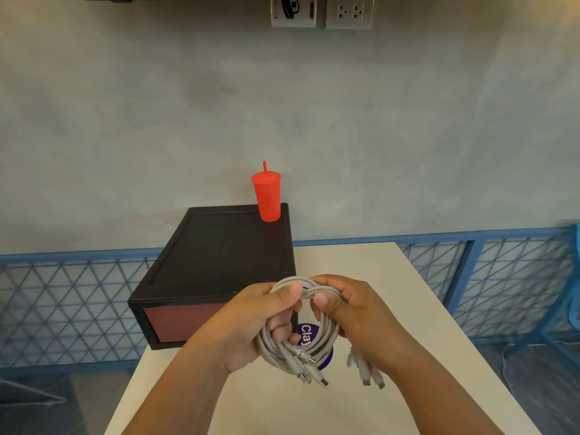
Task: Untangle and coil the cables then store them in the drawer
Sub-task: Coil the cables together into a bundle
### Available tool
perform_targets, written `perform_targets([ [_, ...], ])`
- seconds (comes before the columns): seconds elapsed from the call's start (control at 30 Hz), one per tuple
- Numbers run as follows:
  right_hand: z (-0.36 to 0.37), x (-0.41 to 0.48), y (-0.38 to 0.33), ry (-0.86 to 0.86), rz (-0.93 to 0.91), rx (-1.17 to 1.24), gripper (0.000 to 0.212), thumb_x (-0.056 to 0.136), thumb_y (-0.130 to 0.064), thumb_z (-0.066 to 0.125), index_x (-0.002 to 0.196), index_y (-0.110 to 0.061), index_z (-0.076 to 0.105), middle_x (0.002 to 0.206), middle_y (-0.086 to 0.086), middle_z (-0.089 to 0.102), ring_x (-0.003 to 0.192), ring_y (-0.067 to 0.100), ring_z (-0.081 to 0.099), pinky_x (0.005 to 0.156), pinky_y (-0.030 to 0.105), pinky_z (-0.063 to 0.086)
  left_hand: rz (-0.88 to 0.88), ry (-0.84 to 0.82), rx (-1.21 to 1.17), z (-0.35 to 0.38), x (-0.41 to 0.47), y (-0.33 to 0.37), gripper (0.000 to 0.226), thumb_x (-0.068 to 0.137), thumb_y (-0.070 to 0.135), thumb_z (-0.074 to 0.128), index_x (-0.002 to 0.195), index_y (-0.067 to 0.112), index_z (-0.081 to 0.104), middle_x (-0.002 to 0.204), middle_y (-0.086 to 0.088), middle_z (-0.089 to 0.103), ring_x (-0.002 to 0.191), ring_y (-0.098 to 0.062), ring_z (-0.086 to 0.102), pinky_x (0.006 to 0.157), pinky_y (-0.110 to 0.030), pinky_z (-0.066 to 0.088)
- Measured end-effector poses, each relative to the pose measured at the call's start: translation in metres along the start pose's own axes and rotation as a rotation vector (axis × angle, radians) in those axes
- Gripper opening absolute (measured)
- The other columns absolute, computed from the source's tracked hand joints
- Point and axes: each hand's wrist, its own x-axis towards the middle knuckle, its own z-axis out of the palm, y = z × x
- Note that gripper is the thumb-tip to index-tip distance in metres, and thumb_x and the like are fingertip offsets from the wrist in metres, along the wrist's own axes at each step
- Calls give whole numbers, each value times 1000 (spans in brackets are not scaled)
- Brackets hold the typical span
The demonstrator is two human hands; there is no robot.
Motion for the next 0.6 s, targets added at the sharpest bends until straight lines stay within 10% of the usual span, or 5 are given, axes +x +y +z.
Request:
perform_targets([
  [0.3,-14,-3,15,50,61,-119,16,89,-31,48,100,-33,59,73,-33,61,67,-12,56,59,7,44,82,215,-167,5,1,3,35,72,41,58,63,9,48,36,6,26,32,-7,25,44,-24,37],
  [0.6,-26,7,18,-4,-42,-919,28,93,-31,47,118,-26,60,116,-8,48,96,4,31,78,12,30,31,195,-17,7,2,-1,34,81,38,54,65,9,48,37,5,27,32,-8,25,46,-26,37],
])
